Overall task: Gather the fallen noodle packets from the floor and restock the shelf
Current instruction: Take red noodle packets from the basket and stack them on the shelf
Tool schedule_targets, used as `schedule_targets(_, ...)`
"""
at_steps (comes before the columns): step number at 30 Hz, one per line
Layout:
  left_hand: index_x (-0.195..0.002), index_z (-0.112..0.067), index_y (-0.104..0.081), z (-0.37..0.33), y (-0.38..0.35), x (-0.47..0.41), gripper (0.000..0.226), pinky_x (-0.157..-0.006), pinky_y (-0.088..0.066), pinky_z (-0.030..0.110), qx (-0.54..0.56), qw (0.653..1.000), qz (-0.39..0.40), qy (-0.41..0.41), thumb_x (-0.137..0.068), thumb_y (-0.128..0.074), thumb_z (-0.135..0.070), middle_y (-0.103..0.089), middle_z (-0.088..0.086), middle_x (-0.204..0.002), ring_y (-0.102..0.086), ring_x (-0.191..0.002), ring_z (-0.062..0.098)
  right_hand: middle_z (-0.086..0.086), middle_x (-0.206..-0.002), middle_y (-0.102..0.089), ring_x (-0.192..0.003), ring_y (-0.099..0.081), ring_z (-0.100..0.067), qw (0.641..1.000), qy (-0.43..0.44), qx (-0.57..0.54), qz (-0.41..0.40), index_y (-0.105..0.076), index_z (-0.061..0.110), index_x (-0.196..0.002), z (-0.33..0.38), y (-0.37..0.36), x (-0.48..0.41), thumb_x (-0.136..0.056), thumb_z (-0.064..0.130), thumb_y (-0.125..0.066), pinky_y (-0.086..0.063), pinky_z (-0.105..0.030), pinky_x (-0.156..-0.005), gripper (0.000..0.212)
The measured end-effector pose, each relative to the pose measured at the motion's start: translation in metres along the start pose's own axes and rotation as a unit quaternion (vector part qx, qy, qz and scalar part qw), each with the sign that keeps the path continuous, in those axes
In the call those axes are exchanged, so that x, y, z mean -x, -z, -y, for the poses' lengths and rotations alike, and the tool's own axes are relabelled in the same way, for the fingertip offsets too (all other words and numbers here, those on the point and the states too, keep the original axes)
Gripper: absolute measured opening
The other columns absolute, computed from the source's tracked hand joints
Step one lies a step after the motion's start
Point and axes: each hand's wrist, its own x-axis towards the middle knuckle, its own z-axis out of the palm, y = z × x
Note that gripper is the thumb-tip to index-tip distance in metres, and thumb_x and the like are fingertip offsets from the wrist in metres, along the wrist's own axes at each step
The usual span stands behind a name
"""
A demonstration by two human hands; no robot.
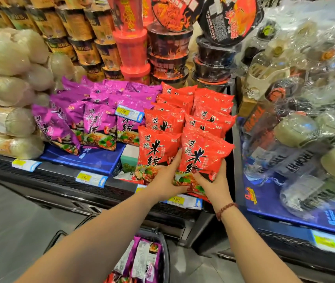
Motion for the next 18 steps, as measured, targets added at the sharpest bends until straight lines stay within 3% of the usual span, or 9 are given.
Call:
schedule_targets(4, -0.143, -0.048, 0.018, 0.009, -0.01, 0.004, 0.115, -0.109, -0.036, 0.031, -0.027, 0.998, -0.051, 0.009, -0.083, -0.077, -0.023, -0.034, -0.003, -0.155, -0.039, -0.137, 0.015, 0.011, -0.119, -0.059, -0.101, -0.061, 0.006, 0.996, 0.035, 0.031, 0.076, -0.036, 0.024, -0.134, -0.001, 0.009, -0.013, -0.082, 0.002, -0.071, -0.048, -0.011, -0.084, 0.067)
schedule_targets(9, -0.141, -0.048, 0.018, 0.019, -0.015, 0.0, 0.117, -0.095, -0.048, 0.034, -0.075, 0.994, -0.076, 0.001, -0.08, -0.079, -0.023, -0.051, 0.003, -0.143, -0.055, -0.123, 0.023, 0.016, -0.12, -0.056, -0.102, -0.057, 0.014, 0.99, 0.011, 0.071, 0.118, -0.027, 0.027, -0.139, -0.011, 0.013, -0.016, -0.086, 0.007, -0.068, -0.048, -0.012, -0.09, 0.07)
schedule_targets(11, -0.141, -0.047, 0.017, 0.018, -0.011, -0.002, 0.117, -0.086, -0.048, 0.028, -0.074, 0.995, -0.063, 0.002, -0.08, -0.079, -0.023, -0.055, 0.002, -0.139, -0.06, -0.114, 0.021, 0.012, -0.129, -0.053, -0.11, -0.054, 0.014, 0.993, 0.021, 0.071, 0.088, -0.017, 0.03, -0.145, -0.01, 0.014, -0.014, -0.084, 0.006, -0.071, -0.047, -0.015, -0.095, 0.085)
schedule_targets(12, -0.141, -0.048, 0.017, 0.017, -0.008, -0.003, 0.117, -0.086, -0.047, 0.025, -0.067, 0.996, -0.055, -0.001, -0.08, -0.079, -0.023, -0.053, 0.001, -0.141, -0.06, -0.114, 0.018, 0.007, -0.14, -0.045, -0.118, -0.048, 0.014, 0.995, 0.041, 0.08, 0.05, -0.009, 0.031, -0.148, -0.007, 0.013, -0.011, -0.081, 0.004, -0.073, -0.045, -0.01, -0.094, 0.097)
schedule_targets(14, -0.142, -0.053, 0.016, 0.016, -0.002, -0.001, 0.119, -0.099, -0.039, 0.018, -0.051, 0.997, -0.051, -0.03, -0.079, -0.08, -0.022, -0.038, -0.003, -0.152, -0.046, -0.129, 0.009, -0.004, -0.157, -0.015, -0.136, -0.021, 0.012, 0.98, 0.131, 0.146, -0.041, 0.0, 0.031, -0.149, -0.002, 0.011, -0.003, -0.075, 0.002, -0.078, -0.039, -0.001, -0.091, 0.111)
schedule_targets(15, -0.141, -0.057, 0.016, 0.016, 0.0, 0.001, 0.12, -0.107, -0.034, 0.019, -0.059, 0.995, -0.061, -0.054, -0.078, -0.081, -0.024, -0.027, -0.003, -0.157, -0.034, -0.136, 0.004, -0.005, -0.158, -0.003, -0.142, -0.007, 0.008, 0.959, 0.193, 0.198, -0.069, 0.0, 0.032, -0.15, 0.0, 0.011, 0.001, -0.075, 0.005, -0.079, -0.043, -0.006, -0.092, 0.112)
schedule_targets(16, -0.14, -0.062, 0.014, 0.015, 0.002, 0.003, 0.12, -0.112, -0.031, 0.023, -0.082, 0.99, -0.075, -0.082, -0.077, -0.082, -0.027, -0.015, -0.003, -0.16, -0.024, -0.139, 0.001, -0.004, -0.159, 0.006, -0.146, 0.001, -0.002, 0.931, 0.253, 0.255, -0.071, -0.004, 0.034, -0.151, 0.0, 0.01, 0.001, -0.076, 0.01, -0.079, -0.049, -0.021, -0.095, 0.109)
schedule_targets(18, -0.143, -0.064, 0.002, 0.017, 0.004, 0.005, 0.114, -0.113, -0.03, 0.028, -0.15, 0.972, -0.111, -0.141, -0.074, -0.083, -0.033, 0.004, -0.003, -0.163, -0.012, -0.144, 0.003, -0.001, -0.159, 0.014, -0.148, 0.004, -0.027, 0.868, 0.324, 0.375, -0.031, -0.013, 0.03, -0.152, -0.007, 0.011, -0.004, -0.079, 0.024, -0.077, -0.039, -0.055, -0.105, 0.098)
